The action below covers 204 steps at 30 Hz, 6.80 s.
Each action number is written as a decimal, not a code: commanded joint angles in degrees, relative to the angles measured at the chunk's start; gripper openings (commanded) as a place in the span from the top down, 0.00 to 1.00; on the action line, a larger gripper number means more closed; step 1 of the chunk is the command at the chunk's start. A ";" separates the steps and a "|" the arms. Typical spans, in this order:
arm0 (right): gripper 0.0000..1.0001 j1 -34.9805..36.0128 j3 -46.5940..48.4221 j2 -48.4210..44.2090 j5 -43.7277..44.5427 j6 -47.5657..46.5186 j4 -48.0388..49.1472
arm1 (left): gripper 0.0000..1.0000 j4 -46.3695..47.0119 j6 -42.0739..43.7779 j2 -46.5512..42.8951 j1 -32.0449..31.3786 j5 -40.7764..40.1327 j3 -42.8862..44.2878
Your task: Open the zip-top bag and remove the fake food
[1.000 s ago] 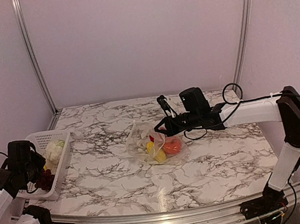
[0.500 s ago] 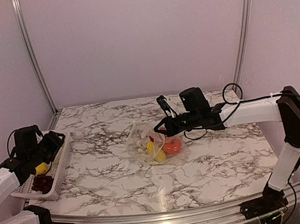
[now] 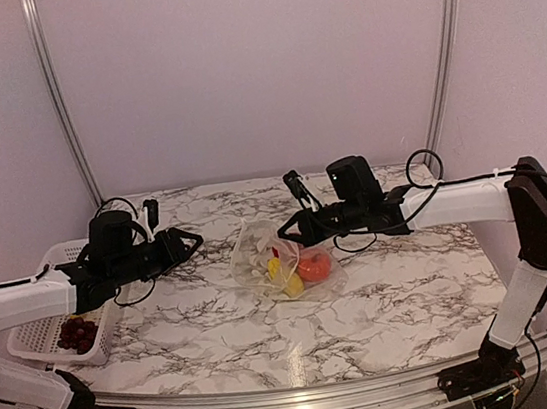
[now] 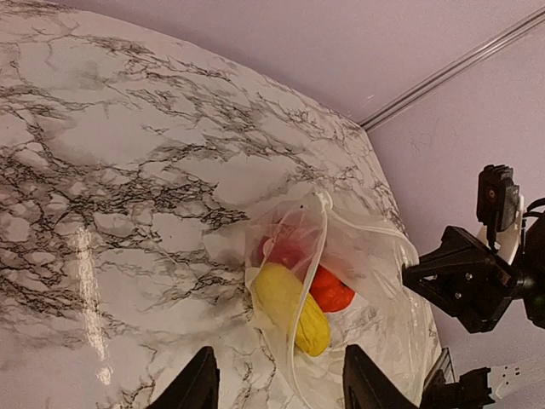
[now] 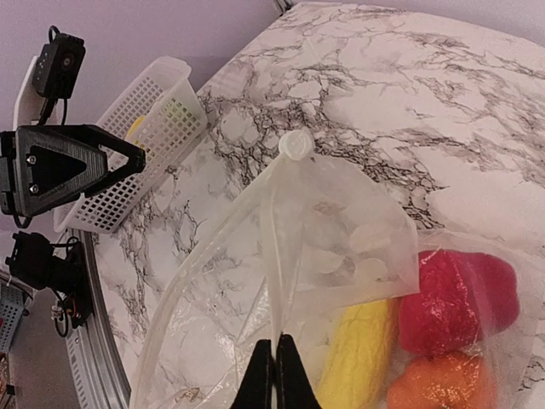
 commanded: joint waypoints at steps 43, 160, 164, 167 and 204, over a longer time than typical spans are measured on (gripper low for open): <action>1.00 -0.76 -2.06 -3.28 5.91 -0.91 -1.18 | 0.29 -16.81 2.05 55.97 -15.64 -4.57 43.30; 1.00 3.40 3.80 3.11 -2.32 1.84 2.51 | 0.41 -8.86 12.43 -15.50 25.47 12.63 -3.03; 1.00 4.56 5.62 4.17 -2.23 2.20 2.18 | 0.44 -5.17 11.79 -14.38 16.90 12.86 -3.25; 1.00 5.48 7.29 5.05 -2.07 2.37 1.79 | 0.47 -3.21 11.96 -11.75 11.43 12.58 -1.92; 0.62 3.84 6.15 0.65 -2.74 6.79 3.81 | 0.67 11.36 4.64 25.03 -6.97 11.13 7.32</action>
